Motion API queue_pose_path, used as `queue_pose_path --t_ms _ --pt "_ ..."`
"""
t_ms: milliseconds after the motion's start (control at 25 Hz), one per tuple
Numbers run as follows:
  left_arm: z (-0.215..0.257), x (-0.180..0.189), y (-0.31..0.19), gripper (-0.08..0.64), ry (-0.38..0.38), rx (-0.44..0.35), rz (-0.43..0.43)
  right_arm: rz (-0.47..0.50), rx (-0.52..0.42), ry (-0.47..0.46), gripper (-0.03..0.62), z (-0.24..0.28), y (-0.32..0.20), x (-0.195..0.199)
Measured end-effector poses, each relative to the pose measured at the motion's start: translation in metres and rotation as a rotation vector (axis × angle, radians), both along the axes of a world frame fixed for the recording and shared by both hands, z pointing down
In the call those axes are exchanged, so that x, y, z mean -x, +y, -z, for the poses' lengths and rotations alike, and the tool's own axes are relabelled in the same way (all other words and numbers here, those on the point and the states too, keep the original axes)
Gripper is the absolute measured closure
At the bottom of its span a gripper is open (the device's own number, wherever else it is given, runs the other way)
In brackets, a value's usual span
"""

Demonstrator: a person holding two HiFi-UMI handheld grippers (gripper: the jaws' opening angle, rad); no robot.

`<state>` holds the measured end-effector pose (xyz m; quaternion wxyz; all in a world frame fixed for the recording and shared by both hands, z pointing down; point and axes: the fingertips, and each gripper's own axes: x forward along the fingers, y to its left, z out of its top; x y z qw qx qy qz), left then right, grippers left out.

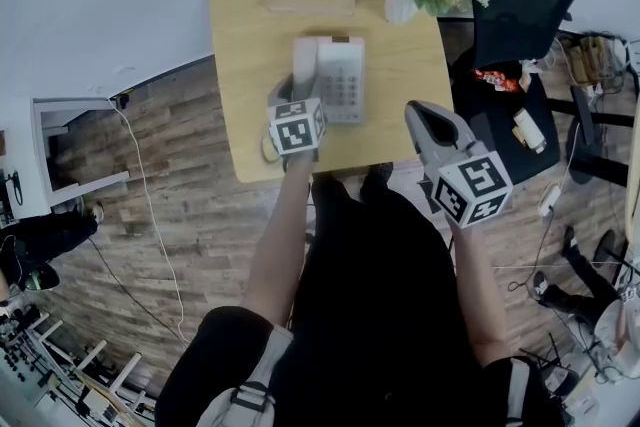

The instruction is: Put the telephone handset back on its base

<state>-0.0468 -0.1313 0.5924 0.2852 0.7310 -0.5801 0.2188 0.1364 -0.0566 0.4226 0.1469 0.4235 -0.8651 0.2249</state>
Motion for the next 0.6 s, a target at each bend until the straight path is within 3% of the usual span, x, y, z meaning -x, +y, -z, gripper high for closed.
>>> queue_pose_path --t_ms 600 --pt "-0.026 0.000 0.002 0.336 -0.017 0.038 -0.016 -0.007 0.016 0.007 0.589 -0.006 -0.003 -0.002"
